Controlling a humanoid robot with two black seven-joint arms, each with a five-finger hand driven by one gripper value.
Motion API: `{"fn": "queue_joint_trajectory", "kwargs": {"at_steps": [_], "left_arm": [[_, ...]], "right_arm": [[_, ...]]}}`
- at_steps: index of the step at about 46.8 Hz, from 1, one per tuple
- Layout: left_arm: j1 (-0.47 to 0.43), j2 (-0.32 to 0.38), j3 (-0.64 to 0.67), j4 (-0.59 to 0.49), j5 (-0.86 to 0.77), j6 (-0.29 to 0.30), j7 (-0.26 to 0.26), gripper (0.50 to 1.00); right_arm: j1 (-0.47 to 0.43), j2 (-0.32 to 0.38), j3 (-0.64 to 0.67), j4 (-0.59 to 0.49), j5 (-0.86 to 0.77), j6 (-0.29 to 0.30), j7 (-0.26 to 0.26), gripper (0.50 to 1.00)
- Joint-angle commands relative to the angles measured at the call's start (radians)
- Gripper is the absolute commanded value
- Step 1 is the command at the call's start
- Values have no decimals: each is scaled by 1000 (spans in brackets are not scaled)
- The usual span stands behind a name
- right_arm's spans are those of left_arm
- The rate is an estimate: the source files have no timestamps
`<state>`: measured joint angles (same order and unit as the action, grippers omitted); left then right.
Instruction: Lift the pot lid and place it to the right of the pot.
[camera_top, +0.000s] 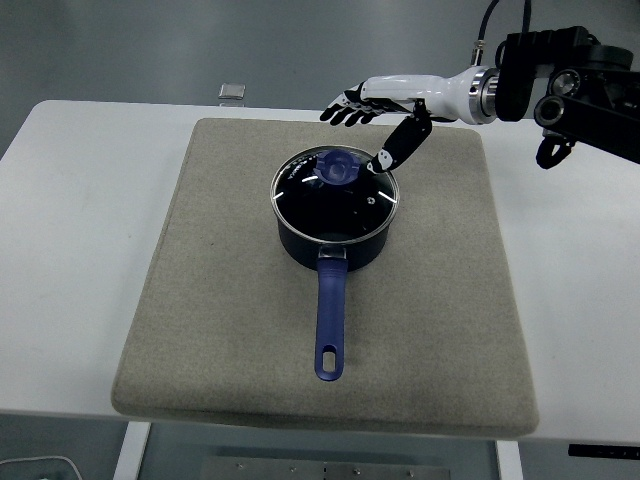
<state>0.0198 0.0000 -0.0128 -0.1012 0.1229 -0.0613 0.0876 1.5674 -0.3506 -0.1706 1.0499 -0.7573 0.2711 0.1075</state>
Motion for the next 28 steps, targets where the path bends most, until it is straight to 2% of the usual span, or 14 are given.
{"fn": "queue_joint_trajectory", "kwargs": {"at_steps": [1,19,28], "left_arm": [[0,0,0,0,0,0,0,1000],[0,0,-1,0,0,0,0,1000],[0,0,1,0,0,0,0,1000]], "right_arm": [[25,15,-42,4,-34,-18,0,901],[109,99,-156,4,-66,-24,-2,901],[117,130,-181,-2,-71,-39,-3,897]]}}
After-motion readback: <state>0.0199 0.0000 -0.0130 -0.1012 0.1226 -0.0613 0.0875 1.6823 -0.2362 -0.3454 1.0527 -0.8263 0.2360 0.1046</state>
